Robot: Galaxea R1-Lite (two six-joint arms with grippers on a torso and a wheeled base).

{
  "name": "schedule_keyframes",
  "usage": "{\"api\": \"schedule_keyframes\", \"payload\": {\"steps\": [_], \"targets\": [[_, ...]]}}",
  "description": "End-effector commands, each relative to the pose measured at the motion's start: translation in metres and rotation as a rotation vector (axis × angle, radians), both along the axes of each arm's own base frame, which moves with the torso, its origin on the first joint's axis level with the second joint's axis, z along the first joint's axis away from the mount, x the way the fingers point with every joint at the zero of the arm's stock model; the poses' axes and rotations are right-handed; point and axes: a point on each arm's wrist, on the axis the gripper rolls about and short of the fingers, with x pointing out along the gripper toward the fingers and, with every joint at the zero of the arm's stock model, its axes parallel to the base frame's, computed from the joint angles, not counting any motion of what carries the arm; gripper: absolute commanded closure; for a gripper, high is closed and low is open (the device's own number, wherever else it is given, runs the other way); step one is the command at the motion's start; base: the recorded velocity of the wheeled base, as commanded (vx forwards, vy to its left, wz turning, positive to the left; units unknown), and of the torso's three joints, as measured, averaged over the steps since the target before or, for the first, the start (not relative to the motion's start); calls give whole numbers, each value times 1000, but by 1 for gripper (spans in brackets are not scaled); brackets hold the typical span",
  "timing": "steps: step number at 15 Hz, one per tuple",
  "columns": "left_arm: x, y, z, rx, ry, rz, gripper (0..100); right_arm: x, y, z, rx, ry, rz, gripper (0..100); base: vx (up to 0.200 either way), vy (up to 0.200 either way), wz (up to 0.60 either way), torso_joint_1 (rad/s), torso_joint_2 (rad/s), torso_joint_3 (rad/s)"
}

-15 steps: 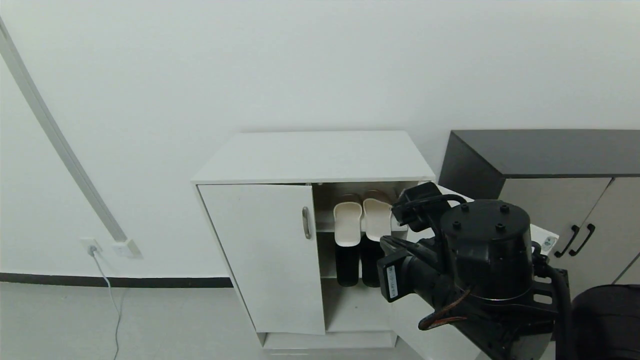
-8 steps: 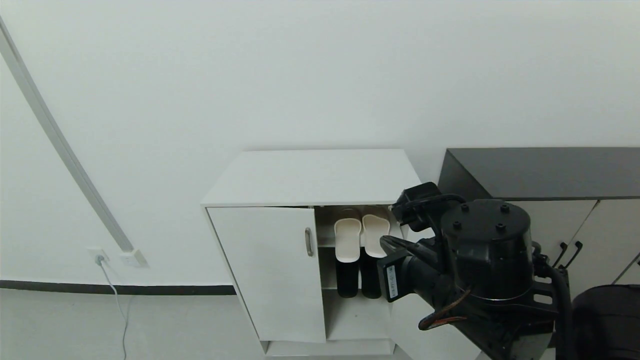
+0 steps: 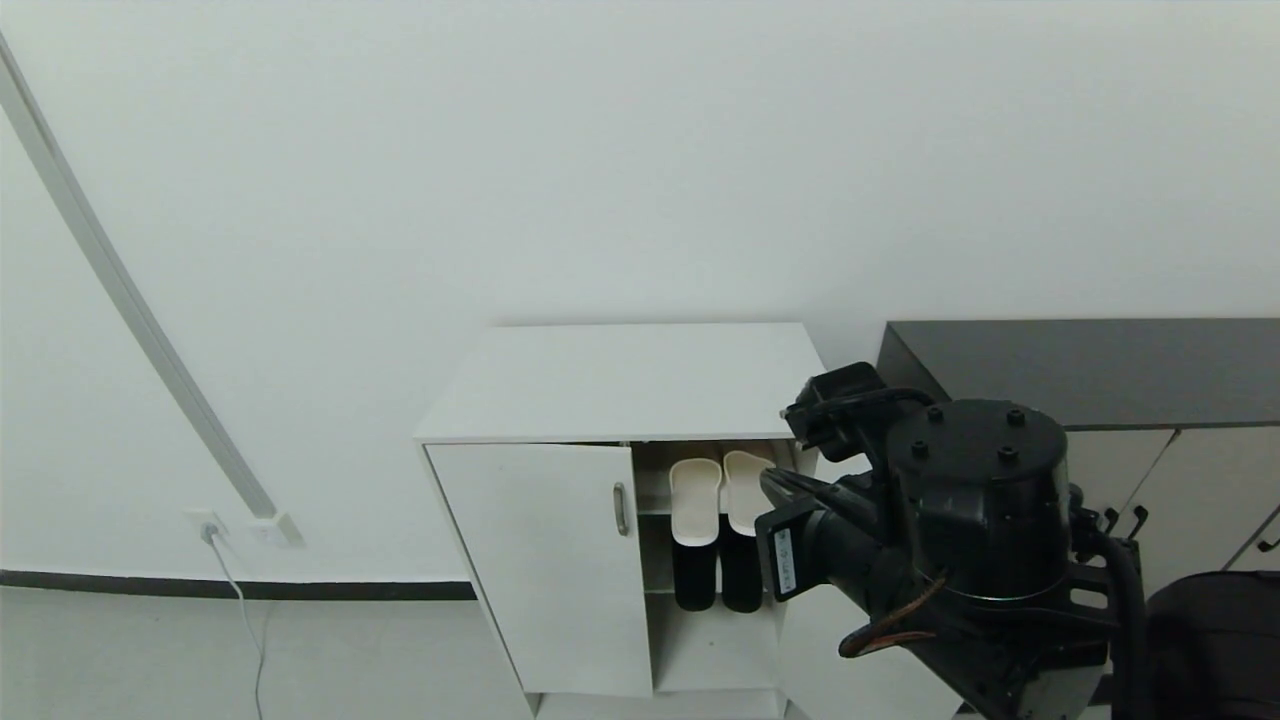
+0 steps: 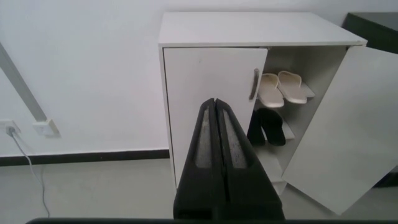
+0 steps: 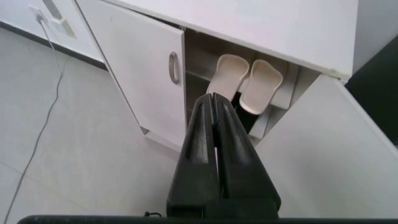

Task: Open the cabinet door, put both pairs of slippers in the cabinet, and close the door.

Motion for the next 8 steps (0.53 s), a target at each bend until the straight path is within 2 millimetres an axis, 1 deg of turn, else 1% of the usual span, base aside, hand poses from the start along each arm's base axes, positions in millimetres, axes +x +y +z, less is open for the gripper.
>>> {"api": "schedule_keyframes", "payload": {"steps": [1, 2, 5, 8], "targets": [[0, 0, 0, -1, 0, 0, 100, 1, 0, -2, -7, 3, -4, 100, 0, 0, 0, 129, -315, -154], [0, 0, 0, -1, 0, 0, 100, 0, -1, -6, -29, 8, 0, 100, 0, 0, 0, 32, -76, -46], [0, 0, 0, -1, 0, 0, 100, 0, -2, -8, -42, 4, 2, 100, 0, 0, 0, 0, 0, 0], [0, 0, 0, -1, 0, 1, 100, 2, 1, -14, -59, 14, -1, 100, 0, 0, -600, 5, -4, 1]]}}
